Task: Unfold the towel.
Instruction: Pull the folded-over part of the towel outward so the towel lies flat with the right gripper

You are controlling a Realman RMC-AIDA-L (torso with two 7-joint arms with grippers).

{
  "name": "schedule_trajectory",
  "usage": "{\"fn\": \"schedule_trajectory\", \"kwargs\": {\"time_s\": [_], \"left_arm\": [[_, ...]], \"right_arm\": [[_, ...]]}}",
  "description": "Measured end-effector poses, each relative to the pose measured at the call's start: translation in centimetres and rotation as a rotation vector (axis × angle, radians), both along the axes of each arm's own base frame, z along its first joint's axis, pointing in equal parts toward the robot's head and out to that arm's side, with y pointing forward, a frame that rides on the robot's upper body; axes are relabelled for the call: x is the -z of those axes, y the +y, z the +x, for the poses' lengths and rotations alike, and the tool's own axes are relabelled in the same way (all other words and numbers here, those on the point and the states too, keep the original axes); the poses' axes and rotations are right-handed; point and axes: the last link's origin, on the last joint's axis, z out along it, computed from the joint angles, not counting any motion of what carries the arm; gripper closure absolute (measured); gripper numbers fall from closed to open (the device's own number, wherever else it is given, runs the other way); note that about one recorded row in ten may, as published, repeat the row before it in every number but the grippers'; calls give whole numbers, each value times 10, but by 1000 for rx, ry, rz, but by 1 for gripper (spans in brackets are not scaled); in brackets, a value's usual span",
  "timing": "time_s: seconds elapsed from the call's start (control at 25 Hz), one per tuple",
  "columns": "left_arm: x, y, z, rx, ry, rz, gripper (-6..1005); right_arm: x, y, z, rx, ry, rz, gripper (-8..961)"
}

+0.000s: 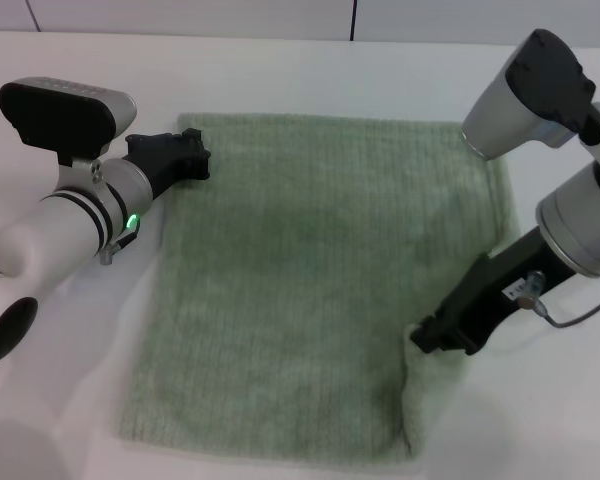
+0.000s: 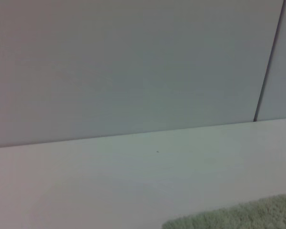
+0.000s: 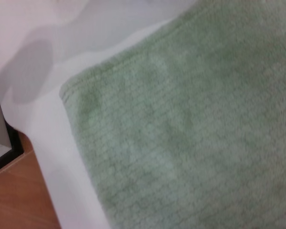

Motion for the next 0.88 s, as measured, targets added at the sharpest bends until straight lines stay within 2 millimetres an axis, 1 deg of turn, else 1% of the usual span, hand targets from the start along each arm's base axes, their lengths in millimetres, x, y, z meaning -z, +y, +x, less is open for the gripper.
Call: {"fn": "schedule_trajectory", "kwargs": {"time_s": [0.16,0.48,0.68,0.88], "left_arm": [[0,0,0,-1,0,1,1000],[0,0,0,-2,-1,1,1000],[0,0,-1,-3,0,1,1000],[0,-1,-2,-4,0,1,1000]], "right_arm": [[-4,-7,0,19,-16,-15,942],[-9,-16,8,88,-73,-42,939],[-11,-20,19,133,-141,-53,940],[-8,-21,29,177,-168,-73,940]]}}
